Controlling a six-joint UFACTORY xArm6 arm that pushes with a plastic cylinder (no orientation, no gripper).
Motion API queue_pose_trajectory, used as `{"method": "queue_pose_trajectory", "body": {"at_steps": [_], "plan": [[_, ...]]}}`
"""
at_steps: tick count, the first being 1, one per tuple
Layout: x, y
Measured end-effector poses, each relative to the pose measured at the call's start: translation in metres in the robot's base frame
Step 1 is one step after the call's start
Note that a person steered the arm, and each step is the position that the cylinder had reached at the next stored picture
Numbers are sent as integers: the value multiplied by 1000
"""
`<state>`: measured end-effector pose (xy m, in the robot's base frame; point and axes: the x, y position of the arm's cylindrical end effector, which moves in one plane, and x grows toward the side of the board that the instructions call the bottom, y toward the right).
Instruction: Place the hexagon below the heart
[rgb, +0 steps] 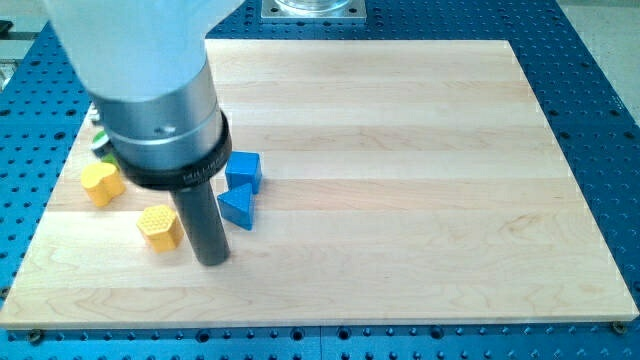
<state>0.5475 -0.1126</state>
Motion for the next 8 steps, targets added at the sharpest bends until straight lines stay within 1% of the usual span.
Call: {"method": "queue_pose_trajectory", "body": {"at_steps": [1, 2, 3, 4, 5, 6, 8], "plan": [[-12, -60], [-11, -87], [3, -90], [48, -140], [53, -190], [41, -192], [-10, -192]]}}
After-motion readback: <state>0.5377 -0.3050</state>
